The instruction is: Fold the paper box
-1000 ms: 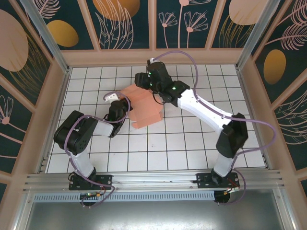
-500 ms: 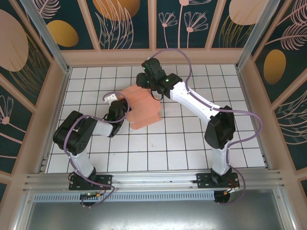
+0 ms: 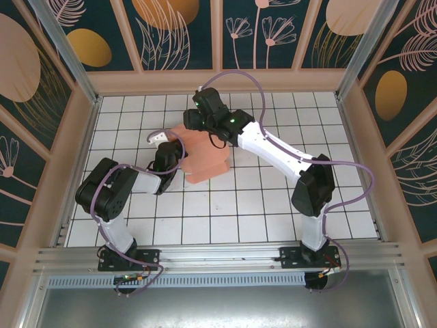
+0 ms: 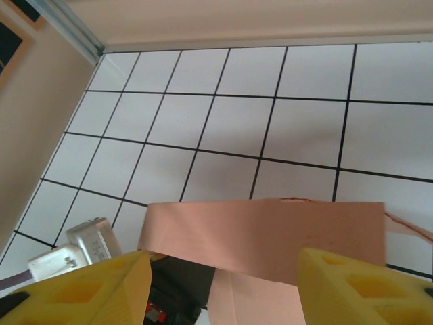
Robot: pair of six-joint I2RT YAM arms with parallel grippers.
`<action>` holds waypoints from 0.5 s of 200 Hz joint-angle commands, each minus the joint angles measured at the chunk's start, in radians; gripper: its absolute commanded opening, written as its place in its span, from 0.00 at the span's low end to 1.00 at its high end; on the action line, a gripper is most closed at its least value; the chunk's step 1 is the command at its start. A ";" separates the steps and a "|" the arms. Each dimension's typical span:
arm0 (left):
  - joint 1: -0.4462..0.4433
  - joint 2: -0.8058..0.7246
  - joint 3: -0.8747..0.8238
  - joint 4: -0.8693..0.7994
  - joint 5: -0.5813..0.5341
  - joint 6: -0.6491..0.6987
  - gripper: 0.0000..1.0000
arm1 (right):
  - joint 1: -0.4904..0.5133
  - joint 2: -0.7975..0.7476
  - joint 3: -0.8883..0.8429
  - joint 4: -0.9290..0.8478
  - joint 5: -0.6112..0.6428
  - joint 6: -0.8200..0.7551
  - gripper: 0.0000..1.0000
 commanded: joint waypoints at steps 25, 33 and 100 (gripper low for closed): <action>-0.003 -0.017 0.014 0.034 0.000 0.015 0.00 | -0.038 0.041 0.027 -0.046 -0.012 0.048 0.59; -0.003 -0.017 0.014 0.034 0.002 0.015 0.00 | -0.049 0.042 0.017 -0.045 -0.039 0.063 0.58; -0.003 -0.017 0.014 0.037 0.005 0.012 0.00 | -0.069 0.088 0.011 -0.050 -0.149 0.098 0.46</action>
